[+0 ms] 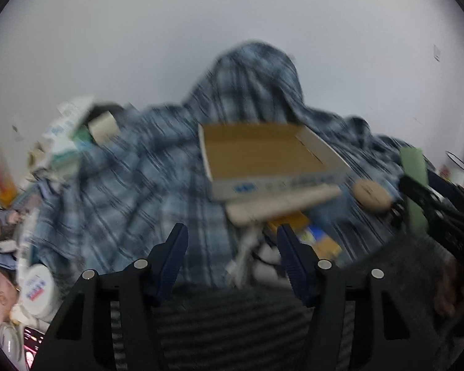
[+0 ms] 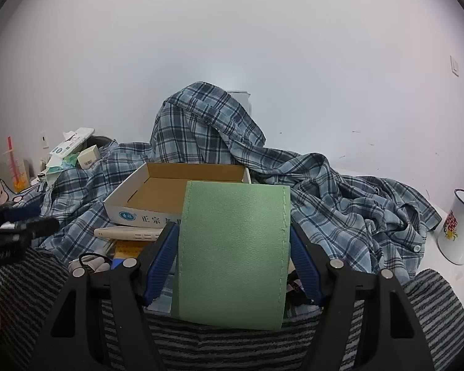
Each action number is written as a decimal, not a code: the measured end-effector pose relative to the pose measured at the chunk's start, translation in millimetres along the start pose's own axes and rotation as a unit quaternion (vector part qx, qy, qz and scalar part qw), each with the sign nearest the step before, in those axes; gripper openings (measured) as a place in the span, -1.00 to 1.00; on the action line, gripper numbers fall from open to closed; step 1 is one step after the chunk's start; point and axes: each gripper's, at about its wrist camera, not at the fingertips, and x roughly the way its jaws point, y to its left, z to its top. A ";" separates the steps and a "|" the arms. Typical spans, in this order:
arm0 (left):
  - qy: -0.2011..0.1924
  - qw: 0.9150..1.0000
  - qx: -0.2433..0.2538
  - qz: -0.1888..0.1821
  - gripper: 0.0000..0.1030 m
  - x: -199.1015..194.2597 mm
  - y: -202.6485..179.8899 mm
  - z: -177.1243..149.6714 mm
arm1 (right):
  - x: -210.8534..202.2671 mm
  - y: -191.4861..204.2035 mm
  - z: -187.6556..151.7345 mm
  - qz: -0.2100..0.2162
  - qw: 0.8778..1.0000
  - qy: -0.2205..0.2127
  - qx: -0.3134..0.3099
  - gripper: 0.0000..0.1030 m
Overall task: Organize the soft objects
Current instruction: 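Lift the green pad with the right gripper while the left gripper grasps the white earbud item, then carry the green pad and white item over the cardboard box with both grippers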
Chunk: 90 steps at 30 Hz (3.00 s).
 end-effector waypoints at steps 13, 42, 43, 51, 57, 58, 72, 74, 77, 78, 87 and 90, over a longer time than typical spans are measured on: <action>0.113 0.992 0.009 -0.056 -0.04 39.6 -19.9 -15.7 | -1.6 3.0 -0.4 0.000 1.000 -0.001 -0.004 0.35; -0.173 0.984 0.044 -0.004 -0.59 -60.3 -29.8 -30.1 | -5.8 9.5 -3.0 0.007 1.000 -0.014 -0.017 0.35; -0.172 0.984 0.042 -0.005 -0.59 -60.0 -28.3 -29.6 | -6.1 9.4 -2.9 0.007 1.000 -0.015 -0.018 0.35; -0.173 0.984 0.031 -0.010 -0.59 -65.8 -29.2 -6.2 | -10.1 10.6 -2.4 0.004 0.999 -0.026 -0.021 0.35; -0.205 0.978 0.034 -0.006 -0.58 -83.4 -36.9 47.3 | -25.4 -2.8 39.8 0.022 0.999 -0.046 0.001 0.35; -0.204 0.979 0.020 -0.018 -0.58 -81.4 -34.4 59.3 | -31.1 -3.9 52.3 0.020 0.998 -0.063 -0.001 0.35; -0.230 0.973 0.004 0.016 -0.58 -31.1 -32.7 165.9 | 5.9 -3.5 149.0 0.019 0.990 -0.137 -0.012 0.35; -0.230 0.973 0.005 0.020 -0.58 -21.1 -31.4 170.4 | 13.4 2.3 154.1 0.010 0.988 -0.153 -0.024 0.35; -0.218 0.976 -0.001 0.008 -0.58 -5.0 -26.8 171.6 | 26.5 11.6 160.1 0.005 0.986 -0.161 -0.040 0.35; -0.215 0.977 0.001 0.016 -0.58 2.2 -25.8 170.8 | 31.7 13.3 160.9 0.009 0.986 -0.160 -0.039 0.35; -0.123 0.992 -0.012 0.018 -0.58 70.0 -9.0 157.2 | 75.9 30.1 139.8 0.020 0.991 -0.122 -0.046 0.35; -0.079 0.996 -0.006 0.027 -0.58 98.8 -3.8 149.0 | 86.6 34.9 128.7 0.029 0.994 -0.096 -0.040 0.35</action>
